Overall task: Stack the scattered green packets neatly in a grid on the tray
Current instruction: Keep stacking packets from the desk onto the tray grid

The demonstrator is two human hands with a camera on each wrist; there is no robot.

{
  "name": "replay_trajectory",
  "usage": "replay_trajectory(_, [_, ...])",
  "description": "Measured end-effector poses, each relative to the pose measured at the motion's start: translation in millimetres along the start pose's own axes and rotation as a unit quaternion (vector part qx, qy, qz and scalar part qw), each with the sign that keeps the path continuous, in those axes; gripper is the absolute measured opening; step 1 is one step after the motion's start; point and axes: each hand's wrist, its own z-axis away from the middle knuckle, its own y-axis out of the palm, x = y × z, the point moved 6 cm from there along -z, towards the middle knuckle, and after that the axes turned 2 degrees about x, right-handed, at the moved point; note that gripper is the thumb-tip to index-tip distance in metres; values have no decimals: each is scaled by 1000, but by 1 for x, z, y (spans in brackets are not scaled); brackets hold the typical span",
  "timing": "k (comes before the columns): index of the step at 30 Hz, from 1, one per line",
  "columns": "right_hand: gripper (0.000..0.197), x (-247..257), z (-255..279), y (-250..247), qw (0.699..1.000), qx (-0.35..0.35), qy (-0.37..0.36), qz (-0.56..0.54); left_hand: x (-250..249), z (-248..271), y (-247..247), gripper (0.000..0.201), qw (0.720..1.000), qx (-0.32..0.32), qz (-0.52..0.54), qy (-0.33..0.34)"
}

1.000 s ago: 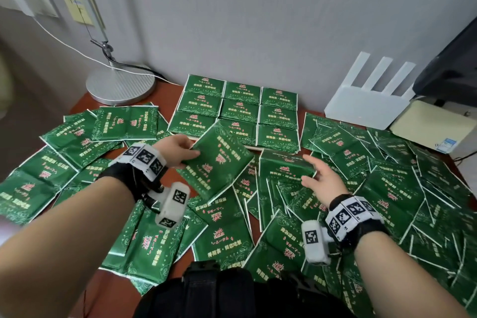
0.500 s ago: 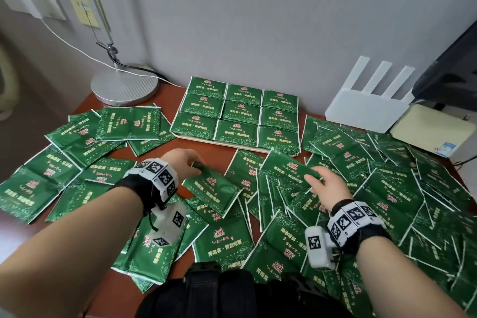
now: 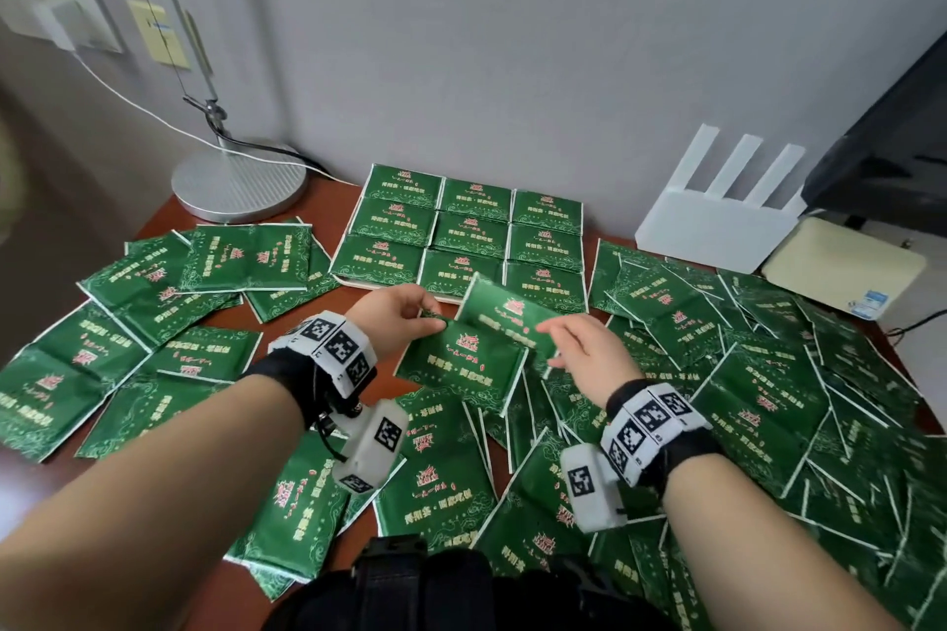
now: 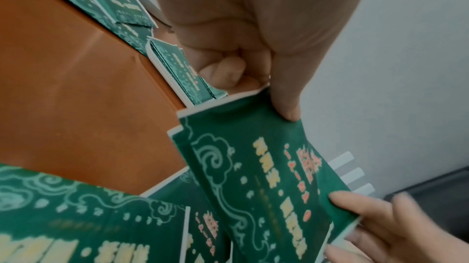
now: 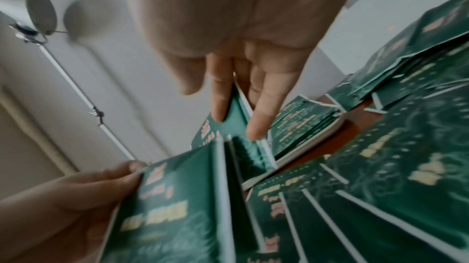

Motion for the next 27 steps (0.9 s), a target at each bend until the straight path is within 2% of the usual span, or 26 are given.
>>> replay_trajectory(2, [45,13,-1,6,999,25,-14,16,-3,-3,5,15,1000,2,9,8])
replay_trajectory(7, [41,17,-9,12,995,34,-15,90,-10,-4,9,13,999,13,36,24])
replay_trajectory(10, [37,13,-11,6,998,12,-14,66,-9,-2,7,10,999,28,14,24])
replay_trajectory(14, [29,17,-12,0,999,3,-39,26,-3,-3,8,19,995,60,-80,-1])
replay_trajectory(20, [23,22,-19,-3,998,-20,-54,-37,-1,-13,10,16,991,100,-74,-50])
replay_trajectory(23, [18,16,-28,-17,995,-58,-41,-70,-7,-27,-6,21,989,81,-108,-60])
replay_trajectory(27, [22,-13,-52,-50,986,-135,11,-99,-11,-54,-40,27,987,14,-141,-70])
